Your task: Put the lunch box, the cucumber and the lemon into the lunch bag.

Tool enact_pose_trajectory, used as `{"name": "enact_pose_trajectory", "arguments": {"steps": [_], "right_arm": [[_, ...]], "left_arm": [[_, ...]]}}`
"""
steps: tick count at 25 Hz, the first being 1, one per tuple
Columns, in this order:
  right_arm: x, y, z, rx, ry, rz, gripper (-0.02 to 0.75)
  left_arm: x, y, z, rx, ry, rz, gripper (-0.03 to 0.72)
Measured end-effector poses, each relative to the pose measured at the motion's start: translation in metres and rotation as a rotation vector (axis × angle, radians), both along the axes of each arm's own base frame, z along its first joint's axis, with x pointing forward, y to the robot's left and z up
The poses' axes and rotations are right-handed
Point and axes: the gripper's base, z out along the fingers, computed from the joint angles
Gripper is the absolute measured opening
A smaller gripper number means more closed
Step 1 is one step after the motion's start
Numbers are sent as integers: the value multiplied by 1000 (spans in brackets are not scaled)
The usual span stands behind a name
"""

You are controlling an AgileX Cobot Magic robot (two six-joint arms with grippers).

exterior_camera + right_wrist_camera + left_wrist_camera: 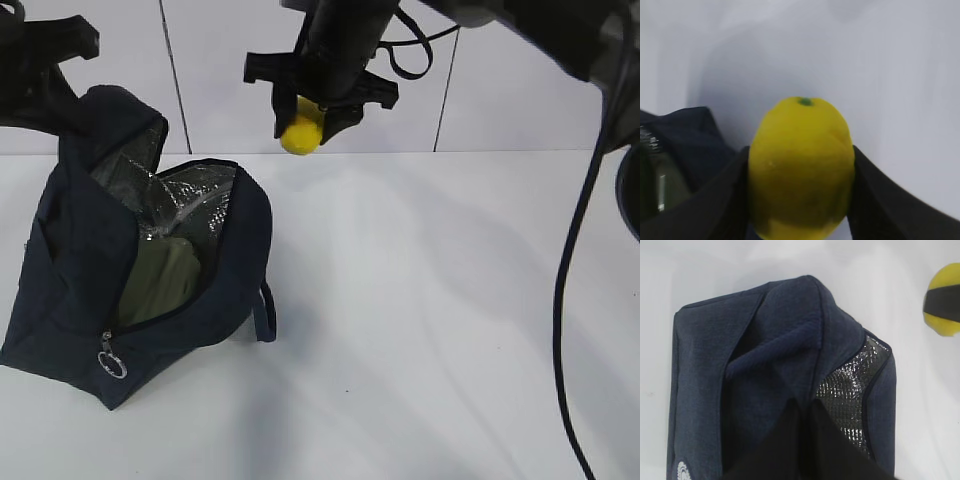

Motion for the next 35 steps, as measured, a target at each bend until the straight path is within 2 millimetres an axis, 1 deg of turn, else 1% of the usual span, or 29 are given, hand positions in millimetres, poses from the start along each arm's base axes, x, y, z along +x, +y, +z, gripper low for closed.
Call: {"name": "enact_pose_trajectory", "arguments": {"steps": [3, 8, 13, 20, 25, 29, 33, 35], "right_arm": [[-10, 6, 19, 113, 16, 36, 400], [-23, 10, 46, 222, 16, 82, 400], [-38, 7, 59, 246, 34, 120, 400], [-59, 10, 57, 284, 103, 224, 400], [-78, 27, 61, 282, 106, 293, 400], [-93, 45, 52, 251, 132, 345, 400], [-101, 55, 48, 215, 124, 390, 400], [-100, 57, 43, 205, 129, 401, 400]], "left_arm": [[0, 0, 0, 0, -1, 0, -5], [0, 1, 0, 8, -5, -1, -5], [0, 1, 0, 9, -5, -1, -5], [0, 1, 0, 10, -6, -2, -5], [1, 1, -1, 11, -5, -2, -5], [1, 1, -1, 12, -5, -2, -5], [1, 1, -1, 12, -5, -2, -5], [1, 1, -1, 12, -5, -2, -5]]}}
